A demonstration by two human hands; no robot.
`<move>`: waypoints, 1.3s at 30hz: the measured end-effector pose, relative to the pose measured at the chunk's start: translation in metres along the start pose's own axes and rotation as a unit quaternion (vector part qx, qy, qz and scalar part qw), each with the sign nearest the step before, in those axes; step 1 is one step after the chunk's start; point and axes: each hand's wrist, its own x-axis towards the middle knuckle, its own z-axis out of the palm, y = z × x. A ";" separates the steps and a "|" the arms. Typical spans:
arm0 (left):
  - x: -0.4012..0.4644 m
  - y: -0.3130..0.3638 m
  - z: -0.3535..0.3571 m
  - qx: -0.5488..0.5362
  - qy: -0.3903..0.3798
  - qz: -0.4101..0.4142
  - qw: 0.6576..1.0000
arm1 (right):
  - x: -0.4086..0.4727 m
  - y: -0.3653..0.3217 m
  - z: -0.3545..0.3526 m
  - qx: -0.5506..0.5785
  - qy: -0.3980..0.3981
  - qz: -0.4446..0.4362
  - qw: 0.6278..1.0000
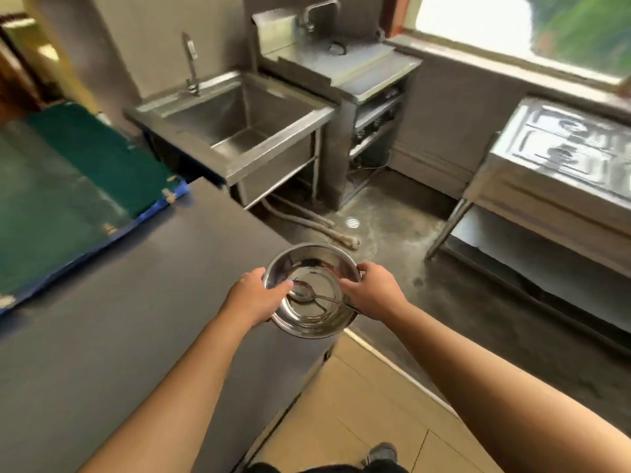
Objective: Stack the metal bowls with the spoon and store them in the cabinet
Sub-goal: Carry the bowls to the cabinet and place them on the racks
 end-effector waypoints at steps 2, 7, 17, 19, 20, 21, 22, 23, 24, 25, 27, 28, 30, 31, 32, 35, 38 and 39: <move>0.008 0.040 0.028 0.000 -0.019 0.022 1.000 | 0.004 0.027 -0.040 0.016 0.029 0.012 0.999; 0.025 0.146 0.116 0.016 -0.071 0.094 0.993 | 0.003 0.109 -0.144 0.030 0.102 0.061 0.992; 0.003 0.332 0.300 0.096 -0.200 0.248 0.943 | -0.054 0.275 -0.304 0.109 0.231 0.200 0.946; -0.005 0.361 0.333 0.109 -0.236 0.271 0.927 | -0.070 0.301 -0.325 0.129 0.260 0.230 0.929; -0.009 0.375 0.349 0.115 -0.254 0.284 0.917 | -0.078 0.314 -0.334 0.140 0.275 0.245 0.919; -0.013 0.389 0.365 0.122 -0.269 0.297 0.908 | -0.086 0.327 -0.342 0.150 0.290 0.258 0.909; -0.016 0.401 0.381 0.128 -0.285 0.308 0.898 | -0.095 0.338 -0.349 0.161 0.306 0.272 0.898; -0.020 0.414 0.399 0.136 -0.302 0.322 0.887 | -0.103 0.349 -0.356 0.171 0.323 0.288 0.885; -0.024 0.427 0.416 0.146 -0.316 0.336 0.875 | -0.111 0.360 -0.362 0.177 0.337 0.301 0.874; -0.028 0.437 0.429 0.156 -0.325 0.351 0.864 | -0.118 0.368 -0.366 0.180 0.347 0.314 0.865; -0.037 0.461 0.461 0.173 -0.347 0.389 0.836 | -0.132 0.387 -0.378 0.184 0.373 0.346 0.841; -0.043 0.474 0.476 0.181 -0.357 0.406 0.822 | -0.138 0.395 -0.385 0.183 0.386 0.362 0.828; -0.053 0.500 0.511 0.196 -0.389 0.434 0.789 | -0.150 0.411 -0.398 0.186 0.421 0.399 0.793; -0.057 0.508 0.522 0.200 -0.401 0.441 0.777 | -0.154 0.416 -0.403 0.186 0.430 0.411 0.782; -0.061 0.518 0.533 0.204 -0.413 0.447 0.767 | -0.159 0.420 -0.408 0.185 0.435 0.424 0.773; -0.075 0.554 0.570 0.218 -0.444 0.487 0.720 | -0.167 0.436 -0.428 0.203 0.472 0.458 0.726; -0.090 0.591 0.605 0.228 -0.463 0.519 0.681 | -0.172 0.454 -0.449 0.201 0.505 0.478 0.690; -0.095 0.602 0.616 0.231 -0.469 0.525 0.671 | -0.173 0.461 -0.455 0.205 0.514 0.480 0.681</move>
